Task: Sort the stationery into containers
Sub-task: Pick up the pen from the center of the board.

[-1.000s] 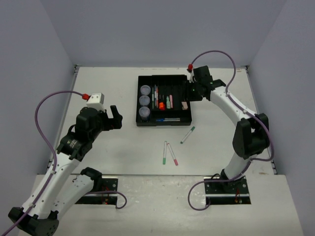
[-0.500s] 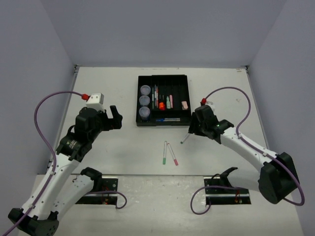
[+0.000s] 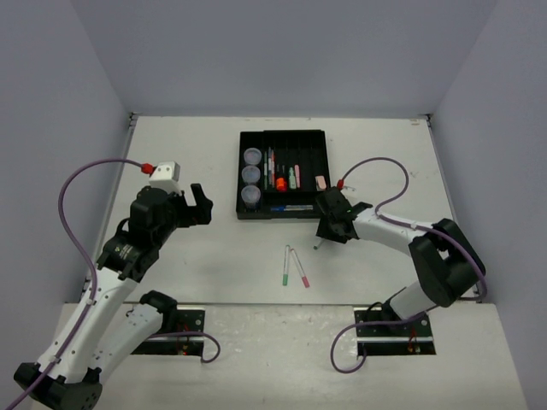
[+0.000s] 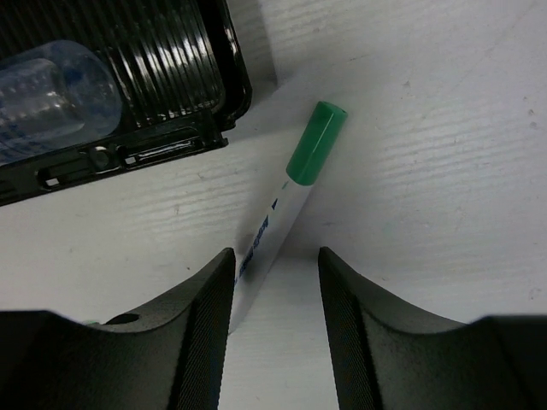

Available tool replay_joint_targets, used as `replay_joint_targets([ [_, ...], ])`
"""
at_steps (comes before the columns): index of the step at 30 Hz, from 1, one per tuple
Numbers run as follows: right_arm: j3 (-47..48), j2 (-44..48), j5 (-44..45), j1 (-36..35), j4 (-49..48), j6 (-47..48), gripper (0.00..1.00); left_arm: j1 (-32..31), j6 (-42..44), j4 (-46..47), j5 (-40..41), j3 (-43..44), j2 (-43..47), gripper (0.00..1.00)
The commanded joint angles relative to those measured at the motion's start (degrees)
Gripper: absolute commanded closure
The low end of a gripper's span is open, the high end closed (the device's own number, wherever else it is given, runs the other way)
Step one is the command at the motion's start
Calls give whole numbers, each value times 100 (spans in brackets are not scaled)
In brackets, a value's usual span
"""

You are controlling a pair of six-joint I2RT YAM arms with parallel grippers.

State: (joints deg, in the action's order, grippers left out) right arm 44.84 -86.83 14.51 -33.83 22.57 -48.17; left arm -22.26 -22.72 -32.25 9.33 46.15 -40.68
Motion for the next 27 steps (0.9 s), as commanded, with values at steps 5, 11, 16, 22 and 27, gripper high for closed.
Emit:
replay_joint_targets([
  [5,217,-315,524,-211,-10,-374,70,5,189,178,-60,-1,69,0],
  [11,-145,-203,385,-211,-85,-581,81,11,189,183,-37,-10,130,0],
  [16,-441,23,368,-211,-26,-801,90,2,189,183,-37,-10,113,0],
  [22,-913,1233,488,-215,91,-1019,96,2,189,166,-25,-7,57,0],
  [27,-937,2368,659,-212,479,-982,97,2,189,166,-10,-2,25,0],
])
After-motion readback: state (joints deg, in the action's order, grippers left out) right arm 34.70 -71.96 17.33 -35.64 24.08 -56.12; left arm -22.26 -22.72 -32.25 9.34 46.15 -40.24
